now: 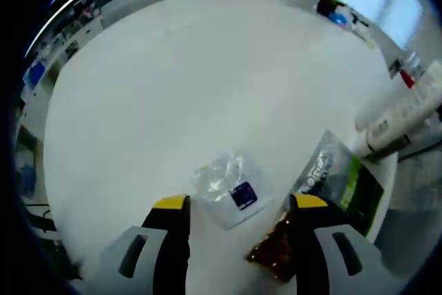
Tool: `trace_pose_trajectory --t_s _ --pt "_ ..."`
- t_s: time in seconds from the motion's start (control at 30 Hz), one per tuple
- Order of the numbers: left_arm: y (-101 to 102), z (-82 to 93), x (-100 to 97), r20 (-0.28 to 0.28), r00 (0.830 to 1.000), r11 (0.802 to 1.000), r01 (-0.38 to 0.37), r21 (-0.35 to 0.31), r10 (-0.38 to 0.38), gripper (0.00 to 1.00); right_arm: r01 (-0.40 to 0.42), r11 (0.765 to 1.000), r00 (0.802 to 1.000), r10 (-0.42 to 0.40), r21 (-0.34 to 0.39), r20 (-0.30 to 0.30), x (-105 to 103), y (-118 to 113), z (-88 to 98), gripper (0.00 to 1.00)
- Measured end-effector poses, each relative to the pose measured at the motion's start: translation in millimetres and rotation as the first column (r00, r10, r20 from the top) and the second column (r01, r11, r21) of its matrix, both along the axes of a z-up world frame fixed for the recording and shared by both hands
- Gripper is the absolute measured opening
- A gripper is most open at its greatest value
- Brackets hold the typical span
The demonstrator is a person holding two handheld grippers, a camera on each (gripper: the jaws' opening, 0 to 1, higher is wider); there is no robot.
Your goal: Arrange the skincare products in the storage area until every visible bottle or jar stands upright without overlapping.
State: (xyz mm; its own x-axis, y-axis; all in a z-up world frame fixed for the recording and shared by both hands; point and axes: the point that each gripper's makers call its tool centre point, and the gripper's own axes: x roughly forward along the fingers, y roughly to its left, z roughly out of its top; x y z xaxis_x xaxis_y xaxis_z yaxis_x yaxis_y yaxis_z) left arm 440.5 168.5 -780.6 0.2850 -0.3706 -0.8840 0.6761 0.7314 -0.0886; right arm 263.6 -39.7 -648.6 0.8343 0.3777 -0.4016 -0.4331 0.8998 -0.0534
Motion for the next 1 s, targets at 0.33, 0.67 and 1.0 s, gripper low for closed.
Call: trace_pose_trajectory --t_s 0.33,0.67,1.0 --pt "-1.9 -5.7 4.7 0.036 0.994 0.993 -0.106 0.052 0.104 0.60 0.005 1.000 1.000 -0.005 -0.018 -0.003 0.8 -1.5 -1.8 0.84" --pt "-5.1 -5.4 6.4 0.054 0.983 0.983 -0.177 0.059 0.173 0.60 0.001 1.000 1.000 -0.001 -0.031 -0.004 0.5 -0.3 -2.7 0.83" --pt "7.1 -3.1 14.4 0.080 0.975 0.977 -0.212 0.031 0.210 0.46 -0.009 0.999 1.000 0.009 -0.046 -0.004 -0.5 1.1 -3.6 0.83"
